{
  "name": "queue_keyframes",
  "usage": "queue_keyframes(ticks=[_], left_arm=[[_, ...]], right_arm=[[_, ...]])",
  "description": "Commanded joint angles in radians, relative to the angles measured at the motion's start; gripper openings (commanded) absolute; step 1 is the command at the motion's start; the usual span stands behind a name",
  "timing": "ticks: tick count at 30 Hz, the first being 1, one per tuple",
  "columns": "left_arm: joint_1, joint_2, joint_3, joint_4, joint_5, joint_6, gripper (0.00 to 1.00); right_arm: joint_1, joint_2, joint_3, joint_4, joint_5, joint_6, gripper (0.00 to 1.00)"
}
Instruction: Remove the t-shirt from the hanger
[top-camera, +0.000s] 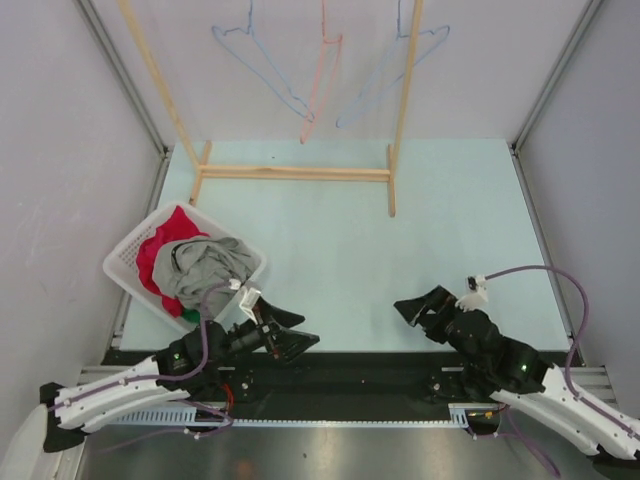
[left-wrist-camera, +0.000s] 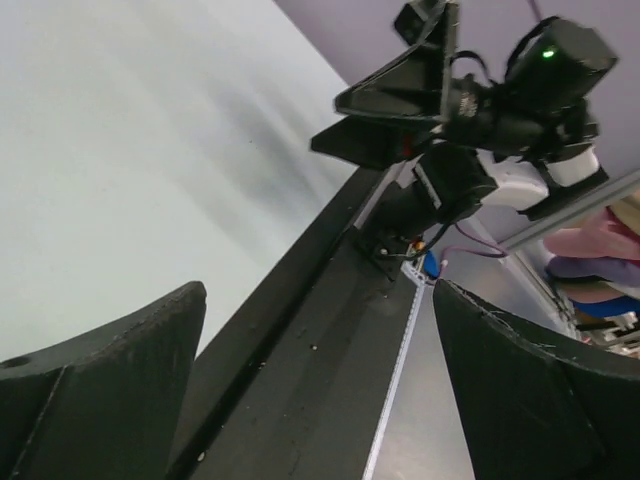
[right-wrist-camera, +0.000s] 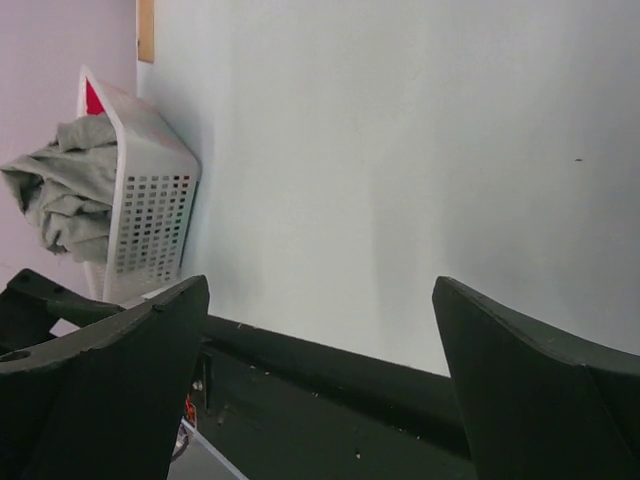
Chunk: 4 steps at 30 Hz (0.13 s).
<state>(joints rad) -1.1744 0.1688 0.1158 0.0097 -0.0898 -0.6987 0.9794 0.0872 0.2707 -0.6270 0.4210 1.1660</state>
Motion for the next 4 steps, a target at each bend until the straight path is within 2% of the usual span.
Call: queue_keyframes(ticks=[1,3,4], left_arm=[[-0.005,-0.185,-0.099,0.062,0.07,-0.079,1.0],[-0.005,-0.265,-0.159,0.033,0.082,-0.099,1.0],[-0.004,-0.306,-0.171,0.032,0.132,-0.122,1.0]], right_arm=[[-0.002,0.058,-0.086,0.257,-0.071,-0.054,0.99],[-0.001,0.069,-0.144,0.364,-0.115,-0.065,0.99],[0.002,0.065,-0.16,0.41,-0.142,-0.083,1.0]])
